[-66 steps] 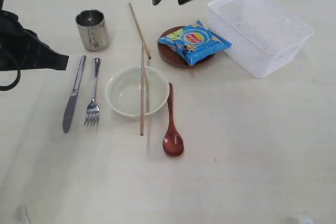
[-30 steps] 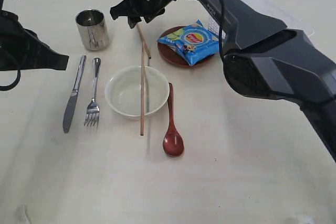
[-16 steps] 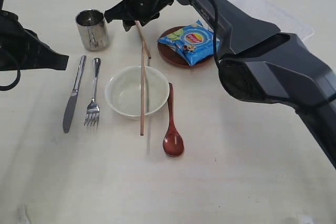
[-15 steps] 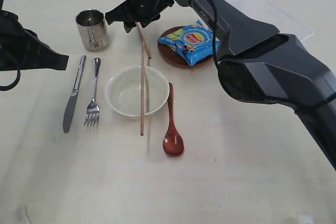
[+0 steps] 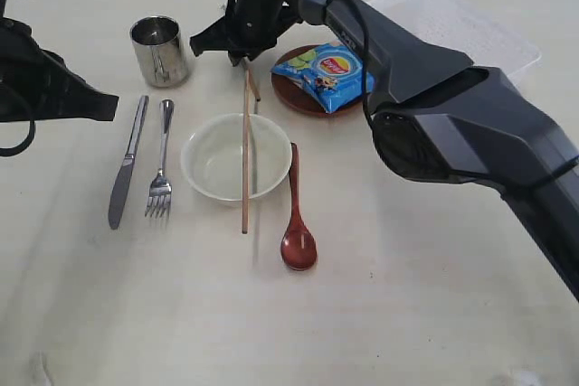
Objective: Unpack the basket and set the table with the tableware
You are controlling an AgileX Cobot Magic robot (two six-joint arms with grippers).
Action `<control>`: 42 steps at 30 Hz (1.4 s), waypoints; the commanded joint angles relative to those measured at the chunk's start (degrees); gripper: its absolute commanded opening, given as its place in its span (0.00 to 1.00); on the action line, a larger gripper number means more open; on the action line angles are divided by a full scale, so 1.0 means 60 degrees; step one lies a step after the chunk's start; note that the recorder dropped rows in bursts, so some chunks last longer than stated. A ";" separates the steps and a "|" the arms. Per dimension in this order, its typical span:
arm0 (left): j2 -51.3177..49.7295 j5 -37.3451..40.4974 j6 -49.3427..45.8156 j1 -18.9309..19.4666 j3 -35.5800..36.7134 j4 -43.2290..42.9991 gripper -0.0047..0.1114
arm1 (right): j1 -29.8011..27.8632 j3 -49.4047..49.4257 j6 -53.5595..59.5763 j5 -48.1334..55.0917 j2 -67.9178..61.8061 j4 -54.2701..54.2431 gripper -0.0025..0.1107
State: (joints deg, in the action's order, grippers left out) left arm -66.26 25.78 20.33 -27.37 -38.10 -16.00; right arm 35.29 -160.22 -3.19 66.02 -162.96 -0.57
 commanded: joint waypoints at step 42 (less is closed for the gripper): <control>0.0047 -0.0030 -0.0004 0.0026 0.0051 -0.0037 0.04 | 0.0080 -0.1616 -0.1512 0.0657 0.0357 0.0095 0.02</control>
State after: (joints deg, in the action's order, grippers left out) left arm -66.26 25.78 20.33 -27.37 -38.10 -16.00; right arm 35.40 -169.52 -10.53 69.90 -162.83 0.87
